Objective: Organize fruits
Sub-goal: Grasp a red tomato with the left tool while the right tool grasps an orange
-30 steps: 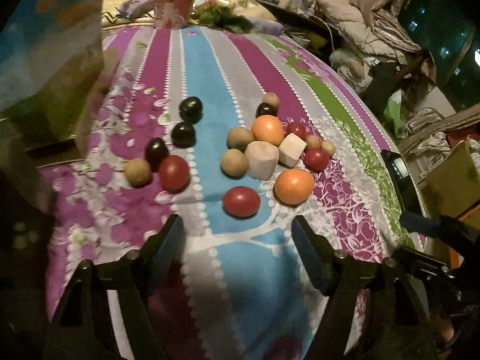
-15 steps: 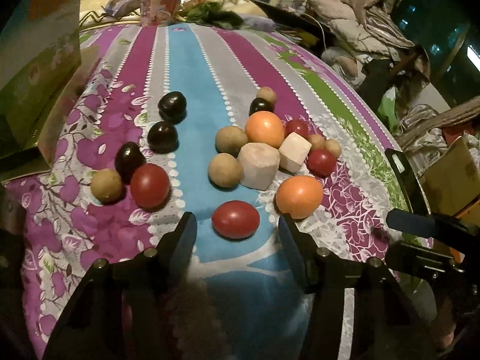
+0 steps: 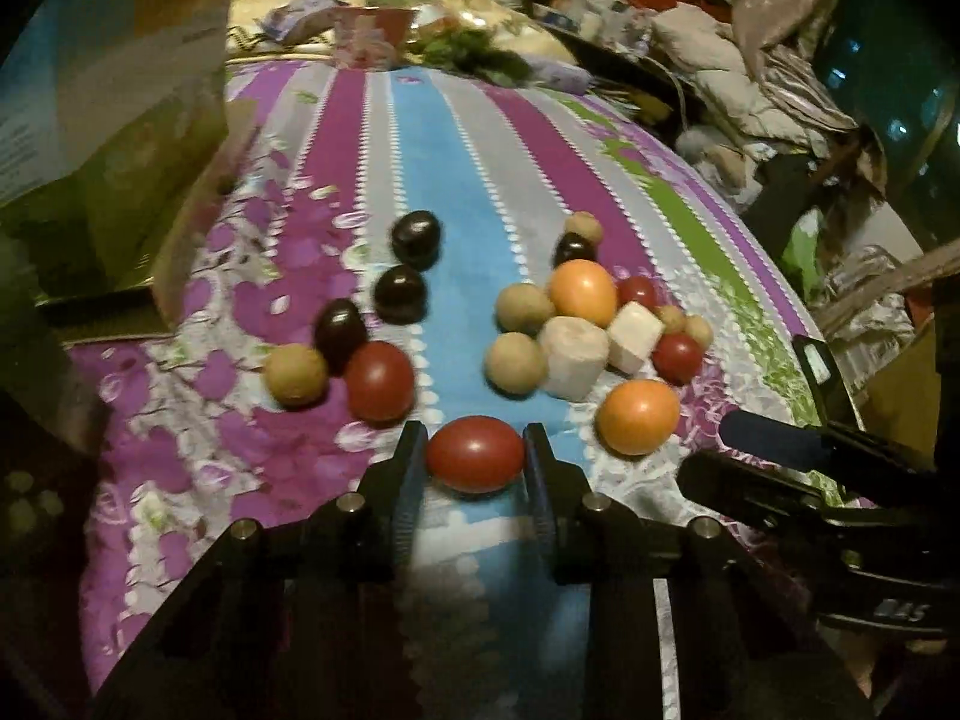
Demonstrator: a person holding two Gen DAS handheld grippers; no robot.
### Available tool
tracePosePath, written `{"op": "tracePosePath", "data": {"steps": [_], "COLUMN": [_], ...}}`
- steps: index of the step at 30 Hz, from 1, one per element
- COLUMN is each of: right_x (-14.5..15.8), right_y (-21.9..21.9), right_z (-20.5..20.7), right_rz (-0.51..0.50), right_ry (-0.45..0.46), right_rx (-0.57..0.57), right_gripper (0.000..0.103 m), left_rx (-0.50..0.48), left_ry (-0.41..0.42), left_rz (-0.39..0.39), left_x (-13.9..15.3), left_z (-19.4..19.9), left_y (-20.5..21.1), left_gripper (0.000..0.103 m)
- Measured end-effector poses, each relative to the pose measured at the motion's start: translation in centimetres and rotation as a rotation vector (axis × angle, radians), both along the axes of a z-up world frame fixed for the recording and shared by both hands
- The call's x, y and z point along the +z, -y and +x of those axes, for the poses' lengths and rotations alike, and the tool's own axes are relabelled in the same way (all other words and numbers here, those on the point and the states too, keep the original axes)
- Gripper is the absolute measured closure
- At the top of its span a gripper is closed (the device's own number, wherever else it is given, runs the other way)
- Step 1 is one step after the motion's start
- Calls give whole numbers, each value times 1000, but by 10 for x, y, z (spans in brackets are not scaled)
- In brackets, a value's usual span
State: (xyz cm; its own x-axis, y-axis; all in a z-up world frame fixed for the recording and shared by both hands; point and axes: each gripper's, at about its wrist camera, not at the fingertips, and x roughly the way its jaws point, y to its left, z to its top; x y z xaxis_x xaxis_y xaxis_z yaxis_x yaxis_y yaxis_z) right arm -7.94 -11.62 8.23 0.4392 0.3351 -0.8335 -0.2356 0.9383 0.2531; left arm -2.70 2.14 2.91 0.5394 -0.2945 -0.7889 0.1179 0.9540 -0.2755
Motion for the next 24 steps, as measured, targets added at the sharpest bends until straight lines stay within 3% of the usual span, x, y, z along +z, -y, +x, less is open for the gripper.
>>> {"op": "tracePosePath", "data": {"steps": [5,9,24], "right_x": [-13,-21,-27], "right_y": [-11,-14,-25], "right_z": [11,16,21], "right_rz": [-63,-91,-120], "right_ry": [-14,-29,-36], "right_rx": [-17,-34,-83], "right_gripper": [47,55,54], "left_rx": [30,41,69], "left_ry": [-27,-34,-55], "left_rz": [8,8,22], "left_x": [-4,-4,-8], "left_z": [0,-1,4], "left_y": [-7,-9,-9], "left_gripper": [70,70,70]}}
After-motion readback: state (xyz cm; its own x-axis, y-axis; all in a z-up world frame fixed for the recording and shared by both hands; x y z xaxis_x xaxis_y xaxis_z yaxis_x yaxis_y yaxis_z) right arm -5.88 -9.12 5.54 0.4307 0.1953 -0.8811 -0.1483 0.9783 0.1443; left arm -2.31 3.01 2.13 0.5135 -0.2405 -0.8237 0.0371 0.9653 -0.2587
